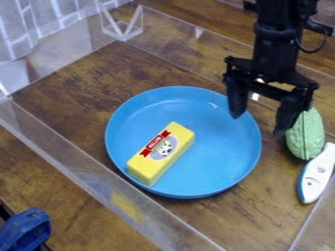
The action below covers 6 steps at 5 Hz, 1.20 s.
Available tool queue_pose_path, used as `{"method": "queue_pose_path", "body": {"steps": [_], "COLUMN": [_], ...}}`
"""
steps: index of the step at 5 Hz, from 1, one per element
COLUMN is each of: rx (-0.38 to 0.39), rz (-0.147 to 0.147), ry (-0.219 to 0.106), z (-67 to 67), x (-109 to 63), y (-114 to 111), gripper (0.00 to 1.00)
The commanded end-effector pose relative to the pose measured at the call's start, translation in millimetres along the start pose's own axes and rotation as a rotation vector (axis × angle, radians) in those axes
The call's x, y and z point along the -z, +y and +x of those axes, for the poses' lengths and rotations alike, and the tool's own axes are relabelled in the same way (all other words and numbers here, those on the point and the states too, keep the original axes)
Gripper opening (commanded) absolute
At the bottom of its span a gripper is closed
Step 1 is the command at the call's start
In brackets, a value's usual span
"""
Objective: Put the green object in the blue tray
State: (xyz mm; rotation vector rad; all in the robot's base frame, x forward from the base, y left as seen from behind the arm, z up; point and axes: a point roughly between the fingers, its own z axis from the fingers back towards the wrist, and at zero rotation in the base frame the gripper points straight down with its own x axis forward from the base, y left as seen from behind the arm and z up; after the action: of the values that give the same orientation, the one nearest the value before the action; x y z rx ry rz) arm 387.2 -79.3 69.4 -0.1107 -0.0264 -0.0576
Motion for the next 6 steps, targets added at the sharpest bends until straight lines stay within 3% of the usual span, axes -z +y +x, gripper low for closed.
{"method": "queue_pose_path", "body": {"steps": [1,4,6], "rx": [0.034,0.043,0.043], "rz": [-0.015,-0.04,-0.046], "ry": [-0.074,-0.131,-0.149], "z": [13.9,30.9,35.1], "x": [-16.6,-12.9,-13.8], "y": [-16,-27,-29], "gripper": [1.0,1.0,1.0]}}
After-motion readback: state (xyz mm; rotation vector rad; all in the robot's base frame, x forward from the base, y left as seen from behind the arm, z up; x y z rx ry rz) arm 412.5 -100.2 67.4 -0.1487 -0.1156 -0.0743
